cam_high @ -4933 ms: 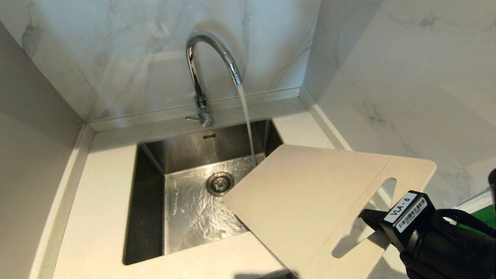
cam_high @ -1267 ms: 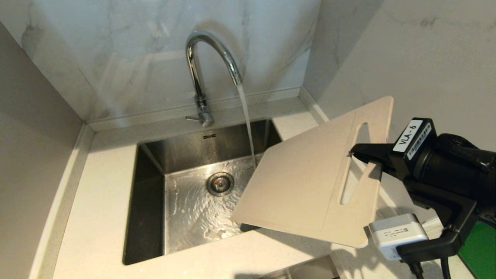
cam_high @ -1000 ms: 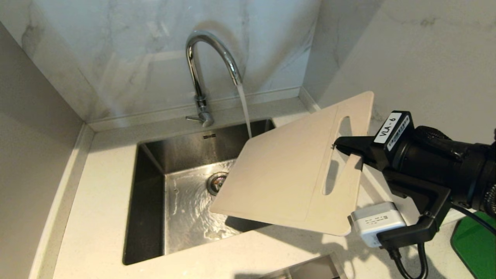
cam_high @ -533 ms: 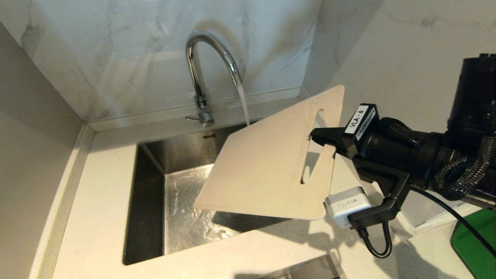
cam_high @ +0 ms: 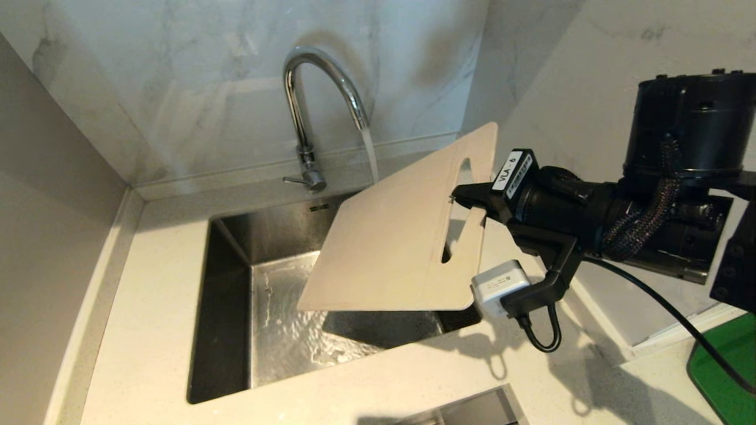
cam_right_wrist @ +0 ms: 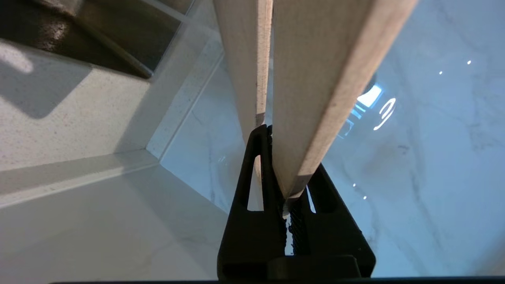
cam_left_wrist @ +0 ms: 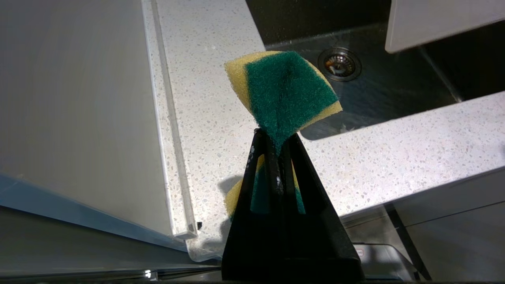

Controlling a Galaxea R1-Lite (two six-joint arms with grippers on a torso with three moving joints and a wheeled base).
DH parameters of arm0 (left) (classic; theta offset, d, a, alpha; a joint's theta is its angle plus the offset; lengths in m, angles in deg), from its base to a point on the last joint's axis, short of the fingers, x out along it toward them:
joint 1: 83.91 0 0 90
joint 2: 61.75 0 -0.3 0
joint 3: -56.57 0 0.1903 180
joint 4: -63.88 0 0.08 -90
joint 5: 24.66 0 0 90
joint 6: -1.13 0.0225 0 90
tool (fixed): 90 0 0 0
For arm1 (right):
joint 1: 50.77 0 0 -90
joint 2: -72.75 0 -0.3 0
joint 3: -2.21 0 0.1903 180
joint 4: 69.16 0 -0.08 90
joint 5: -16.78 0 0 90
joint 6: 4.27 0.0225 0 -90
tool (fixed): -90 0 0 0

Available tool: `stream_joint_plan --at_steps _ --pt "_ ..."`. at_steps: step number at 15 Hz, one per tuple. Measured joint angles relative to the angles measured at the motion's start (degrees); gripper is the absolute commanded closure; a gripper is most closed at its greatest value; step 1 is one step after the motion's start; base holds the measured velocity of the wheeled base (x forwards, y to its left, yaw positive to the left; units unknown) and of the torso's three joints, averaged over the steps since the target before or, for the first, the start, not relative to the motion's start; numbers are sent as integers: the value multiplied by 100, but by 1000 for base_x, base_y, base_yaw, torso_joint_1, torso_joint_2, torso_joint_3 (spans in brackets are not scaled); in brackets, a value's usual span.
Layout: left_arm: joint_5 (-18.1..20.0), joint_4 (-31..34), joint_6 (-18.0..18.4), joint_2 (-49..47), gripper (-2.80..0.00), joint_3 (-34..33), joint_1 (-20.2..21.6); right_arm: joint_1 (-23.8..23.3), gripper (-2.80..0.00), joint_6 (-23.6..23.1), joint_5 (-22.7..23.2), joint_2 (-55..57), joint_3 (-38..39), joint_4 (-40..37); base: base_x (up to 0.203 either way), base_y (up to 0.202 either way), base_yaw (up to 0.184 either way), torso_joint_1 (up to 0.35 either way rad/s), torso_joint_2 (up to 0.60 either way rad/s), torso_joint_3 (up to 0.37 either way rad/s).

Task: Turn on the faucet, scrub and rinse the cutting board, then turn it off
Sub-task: Scrub the cutting board underwater

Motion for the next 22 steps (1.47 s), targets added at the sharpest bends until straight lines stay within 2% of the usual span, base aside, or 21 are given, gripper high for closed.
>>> stream_joint_plan --at_steps 15,20,22 --pt "0 -2 -6 0 0 1 0 -104 0 -233 324 766 -645 12 0 0 0 0 0 0" --pt "2 0 -6 0 0 1 0 -99 0 -232 572 1051 -679 818 0 0 0 0 0 0" --pt "2 0 -4 0 0 1 0 -99 0 -227 601 1138 -679 854 0 0 0 0 0 0"
